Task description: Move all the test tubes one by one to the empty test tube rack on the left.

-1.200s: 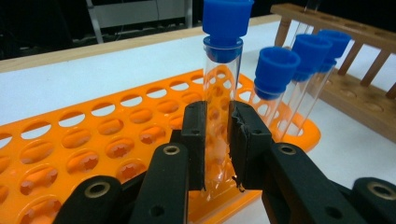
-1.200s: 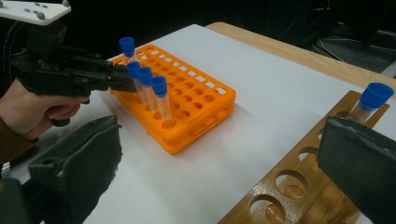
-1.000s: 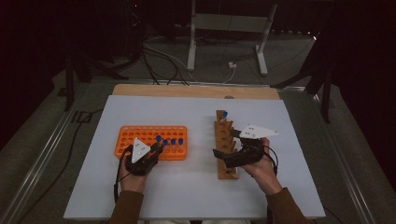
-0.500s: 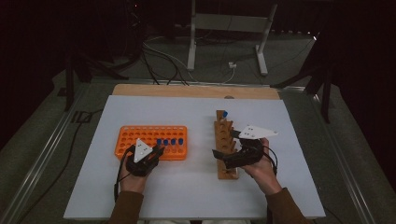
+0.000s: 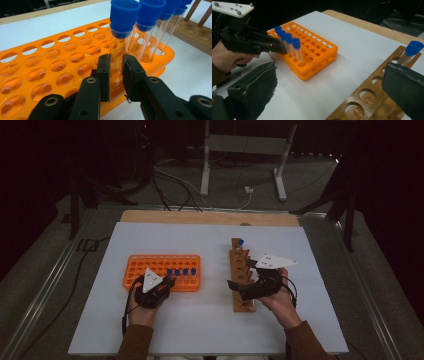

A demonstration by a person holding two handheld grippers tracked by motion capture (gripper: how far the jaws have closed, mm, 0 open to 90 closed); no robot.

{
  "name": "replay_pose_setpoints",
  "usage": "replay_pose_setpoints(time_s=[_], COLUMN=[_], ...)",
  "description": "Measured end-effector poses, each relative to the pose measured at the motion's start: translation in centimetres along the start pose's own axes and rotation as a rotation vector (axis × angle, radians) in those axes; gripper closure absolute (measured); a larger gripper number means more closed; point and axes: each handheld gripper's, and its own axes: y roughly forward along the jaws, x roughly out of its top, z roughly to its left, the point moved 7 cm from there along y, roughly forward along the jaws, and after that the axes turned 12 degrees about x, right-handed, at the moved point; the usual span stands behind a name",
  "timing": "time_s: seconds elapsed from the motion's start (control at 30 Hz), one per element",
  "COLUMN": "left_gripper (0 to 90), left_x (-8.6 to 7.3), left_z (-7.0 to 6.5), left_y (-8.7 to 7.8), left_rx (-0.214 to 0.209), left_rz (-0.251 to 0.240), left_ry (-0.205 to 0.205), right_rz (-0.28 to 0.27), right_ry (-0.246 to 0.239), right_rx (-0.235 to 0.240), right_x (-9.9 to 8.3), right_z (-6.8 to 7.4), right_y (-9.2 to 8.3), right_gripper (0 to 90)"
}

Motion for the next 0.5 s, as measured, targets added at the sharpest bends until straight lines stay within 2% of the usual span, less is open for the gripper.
replay_pose_setpoints(time_s=[0.17,0.5], left_gripper=[63.5,42.8], left_x=[0.1,1.1], left_z=[0.5,1.4], left_y=[-0.5,-2.2], left_rx=[-0.006,-0.068], left_rz=[-0.007,-0.069], left_ry=[-0.029,-0.118], right_rz=[-0.004,-0.012], right_ry=[0.001,-0.001], right_rx=[0.001,-0.007], right_x=[0.1,0.6], right_z=[0.0,-0.1], right_y=[-0.1,-0.3], right_gripper=[0.0,0.0])
